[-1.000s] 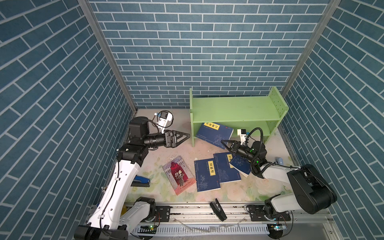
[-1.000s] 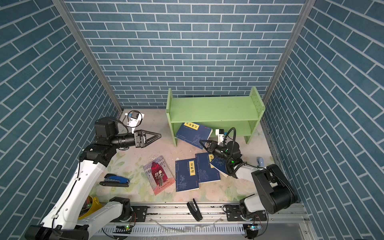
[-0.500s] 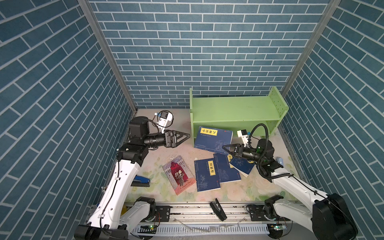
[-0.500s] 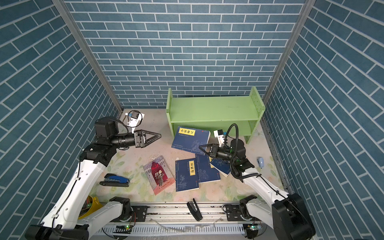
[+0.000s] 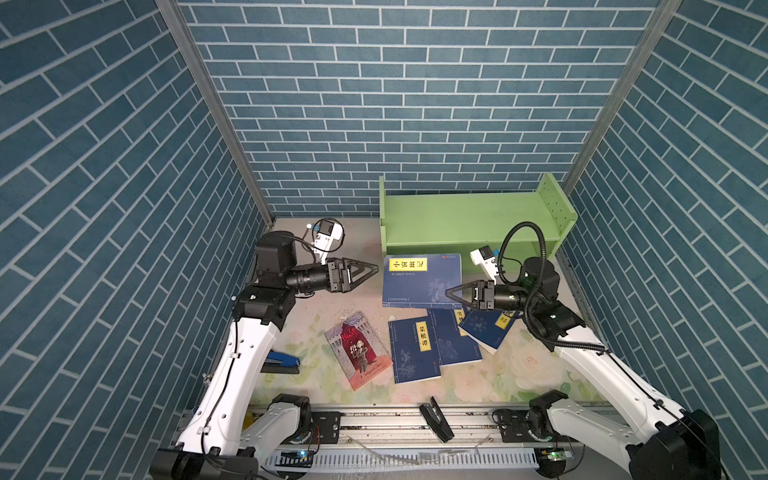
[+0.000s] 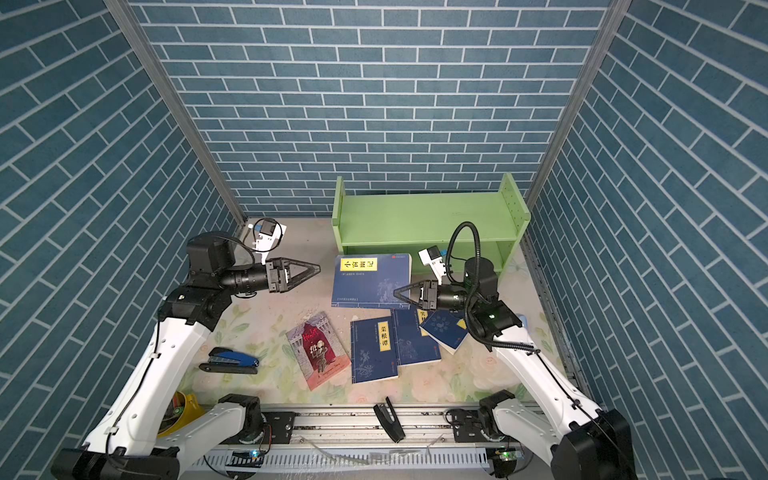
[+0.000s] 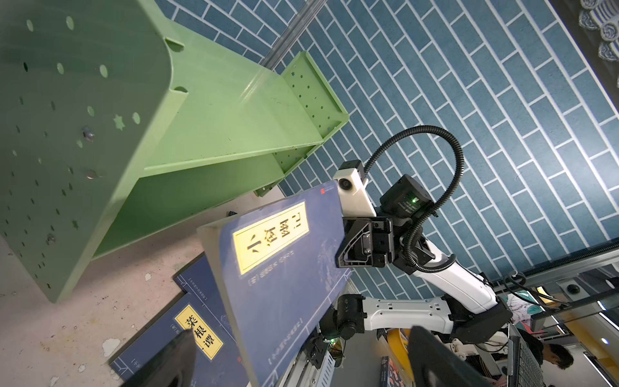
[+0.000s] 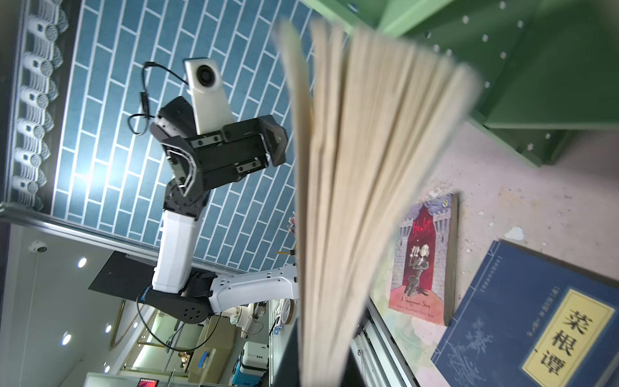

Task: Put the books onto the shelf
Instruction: 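Carry the book with the right gripper onto the green shelf's lower level, then push the book deeper onto the shelf with the right gripper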

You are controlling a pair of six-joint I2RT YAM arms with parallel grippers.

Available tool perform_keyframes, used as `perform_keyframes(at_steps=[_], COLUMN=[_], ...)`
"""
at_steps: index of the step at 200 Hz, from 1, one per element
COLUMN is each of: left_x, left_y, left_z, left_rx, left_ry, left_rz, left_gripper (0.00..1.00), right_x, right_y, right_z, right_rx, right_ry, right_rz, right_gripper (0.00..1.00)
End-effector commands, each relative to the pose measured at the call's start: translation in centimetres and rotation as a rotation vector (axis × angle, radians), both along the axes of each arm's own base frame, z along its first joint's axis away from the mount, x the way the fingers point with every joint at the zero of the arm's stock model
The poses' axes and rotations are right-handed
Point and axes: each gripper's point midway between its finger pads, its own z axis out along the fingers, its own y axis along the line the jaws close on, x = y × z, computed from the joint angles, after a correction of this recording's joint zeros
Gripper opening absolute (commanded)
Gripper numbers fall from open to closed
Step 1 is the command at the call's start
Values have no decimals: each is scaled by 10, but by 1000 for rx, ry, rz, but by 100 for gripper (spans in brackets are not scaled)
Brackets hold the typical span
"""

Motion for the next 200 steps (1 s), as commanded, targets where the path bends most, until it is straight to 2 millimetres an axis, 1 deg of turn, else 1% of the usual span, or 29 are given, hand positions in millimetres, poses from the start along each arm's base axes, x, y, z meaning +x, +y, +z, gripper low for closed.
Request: perform_keyframes(at_steps=[1,29,56,70,98,117,157,200], left_x=[-9,-13,-14,-16,-17,-16,-14,-16], left_y=[0,0,0,0,0,-1,-1,-2], left_z=[26,28,25,26,28,30,31,33], left_rx=[-26,-20,-21,-22,-26,-36,-42,-44], left_ry=[-66,-78,-73,-77,-83,-82,-81,-96], left_rz=[-35,-46,-47,-49,-53,-54,-57,-71], left_gripper=[100,100,100,100,100,100,100,100], right_x=[-12,2,13,16,23,38,84,118], right_y=[-1,0,-2,-5,-13,-17,-21,-13], right_z=[29,36,58,74,91,92,77,72], right_rx=[17,-32,-24,-11,2,-6,-40,-52], right_ry=[-121,-127,-173,-210,-238,-219,-108,-54], right_rz=[60,33,16,7,-11,-41,-71,-56], right_gripper=[0,0,0,0,0,0,0,0])
